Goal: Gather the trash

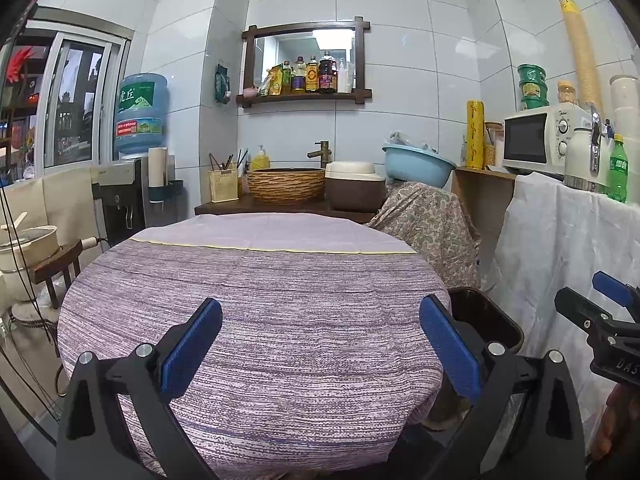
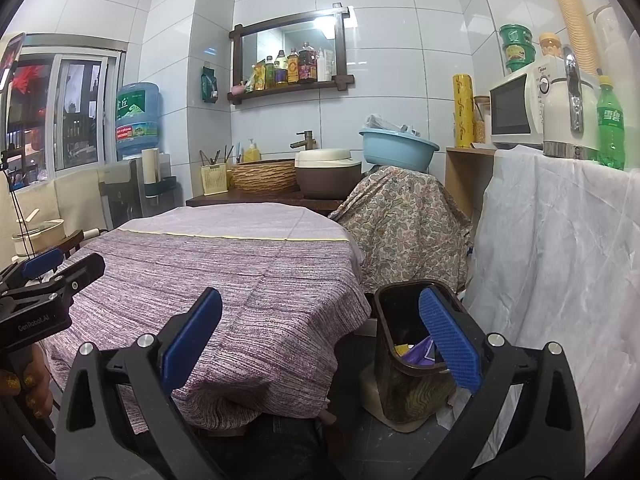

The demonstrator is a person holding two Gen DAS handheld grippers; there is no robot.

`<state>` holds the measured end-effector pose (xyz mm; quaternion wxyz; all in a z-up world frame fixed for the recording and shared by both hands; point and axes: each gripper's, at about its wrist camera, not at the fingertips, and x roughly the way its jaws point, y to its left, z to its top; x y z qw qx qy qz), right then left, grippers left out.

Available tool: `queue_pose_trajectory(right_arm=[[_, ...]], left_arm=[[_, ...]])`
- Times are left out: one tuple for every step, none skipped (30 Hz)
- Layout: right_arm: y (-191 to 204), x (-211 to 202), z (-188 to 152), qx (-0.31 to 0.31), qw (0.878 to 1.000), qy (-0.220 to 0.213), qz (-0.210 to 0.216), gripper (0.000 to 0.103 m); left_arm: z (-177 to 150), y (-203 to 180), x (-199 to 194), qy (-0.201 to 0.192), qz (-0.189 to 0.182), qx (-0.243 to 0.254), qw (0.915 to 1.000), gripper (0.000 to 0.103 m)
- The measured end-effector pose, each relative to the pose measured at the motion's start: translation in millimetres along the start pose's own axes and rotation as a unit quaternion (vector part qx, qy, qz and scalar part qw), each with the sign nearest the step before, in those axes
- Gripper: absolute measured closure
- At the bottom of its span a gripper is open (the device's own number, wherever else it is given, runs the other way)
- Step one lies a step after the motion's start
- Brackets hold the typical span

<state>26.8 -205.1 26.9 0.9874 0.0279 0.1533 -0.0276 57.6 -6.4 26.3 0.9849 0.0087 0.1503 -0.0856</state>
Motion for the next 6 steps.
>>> queue_pose_trajectory(right_arm=[[-0.2, 0.5, -0.2, 0.0, 1.0, 0.001, 0.001, 0.006], [0.1, 0.6, -0.6, 0.0, 1.0, 0.001, 0.001, 0.006], [0.1, 0.5, -0.9, 0.0, 1.0, 0.0, 0.0, 0.006], [0.1, 0.6, -0.9, 0.0, 1.0, 0.0, 0.0, 0.006], [0.1, 0.5, -1.1, 0.0, 1.0, 0.0, 0.001, 0.006], [0.2, 0.2, -0.8, -0.001, 1.0, 0.0, 0.001, 0.006]], left_arm=[[0.3, 0.6, 0.2, 0.0, 0.0, -0.001, 1.0, 0.005], [0.5, 1.1, 0.0, 0.001, 0.0, -0.002, 1.0, 0.005], [0.6, 1.7, 0.0, 0.001, 0.0, -0.003, 1.0, 0.005], [0.6, 2.1, -0.1, 0.001, 0.0, -0.003, 1.0, 0.005], [0.7, 2.2, -0.1, 0.001, 0.0, -0.003, 1.0, 0.005], [0.7, 2.2, -0.2, 0.001, 0.0, -0.002, 1.0, 0.005]])
